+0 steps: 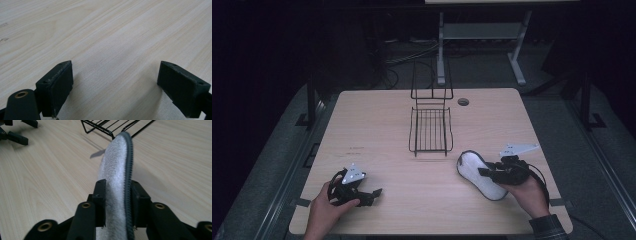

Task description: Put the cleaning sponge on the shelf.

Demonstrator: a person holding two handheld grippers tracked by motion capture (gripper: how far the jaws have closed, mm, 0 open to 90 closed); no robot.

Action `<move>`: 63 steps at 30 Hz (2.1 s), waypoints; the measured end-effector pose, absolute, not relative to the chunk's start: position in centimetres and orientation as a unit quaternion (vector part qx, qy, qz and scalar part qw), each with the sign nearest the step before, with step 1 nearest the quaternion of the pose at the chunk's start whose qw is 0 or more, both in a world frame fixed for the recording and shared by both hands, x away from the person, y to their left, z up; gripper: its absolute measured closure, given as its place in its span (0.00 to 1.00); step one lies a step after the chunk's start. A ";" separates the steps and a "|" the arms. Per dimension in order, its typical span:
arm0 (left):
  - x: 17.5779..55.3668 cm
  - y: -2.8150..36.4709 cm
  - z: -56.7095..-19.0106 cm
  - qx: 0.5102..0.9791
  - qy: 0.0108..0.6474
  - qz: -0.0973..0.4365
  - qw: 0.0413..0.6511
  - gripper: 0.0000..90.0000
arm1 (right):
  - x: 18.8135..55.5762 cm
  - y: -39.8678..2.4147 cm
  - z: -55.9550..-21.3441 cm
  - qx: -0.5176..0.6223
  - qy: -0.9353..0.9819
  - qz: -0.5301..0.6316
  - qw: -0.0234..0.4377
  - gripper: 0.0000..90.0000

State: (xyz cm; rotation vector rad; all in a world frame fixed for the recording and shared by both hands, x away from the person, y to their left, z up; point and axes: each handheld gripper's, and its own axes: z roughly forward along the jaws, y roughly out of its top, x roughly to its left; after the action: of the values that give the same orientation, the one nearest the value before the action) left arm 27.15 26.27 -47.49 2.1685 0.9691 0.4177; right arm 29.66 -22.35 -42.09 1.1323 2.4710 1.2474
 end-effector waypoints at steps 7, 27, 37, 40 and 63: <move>27.2 26.3 -47.5 0.840 0.375 0.162 0.357 0.14 | 29.4 -22.3 -41.6 0.372 0.823 0.421 0.084 0.84; 27.1 26.3 -47.5 0.839 0.376 0.162 0.358 0.14 | 31.4 -22.1 -39.5 0.359 0.816 0.442 0.096 0.85; 27.2 26.3 -47.5 0.840 0.375 0.162 0.357 0.14 | 33.1 -21.3 -38.0 0.351 0.810 0.457 0.106 0.84; 27.2 26.3 -47.5 0.840 0.375 0.162 0.358 0.14 | 33.5 -21.0 -37.8 0.349 0.810 0.459 0.107 0.84; 27.2 26.3 -47.5 0.840 0.375 0.162 0.357 0.14 | 37.2 -17.4 -36.4 0.330 0.803 0.484 0.111 0.84</move>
State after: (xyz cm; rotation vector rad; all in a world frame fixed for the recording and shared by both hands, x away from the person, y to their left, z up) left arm 27.16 26.27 -47.49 2.1690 0.9684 0.4174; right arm 37.15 -17.44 -36.44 0.9696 2.3592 1.4211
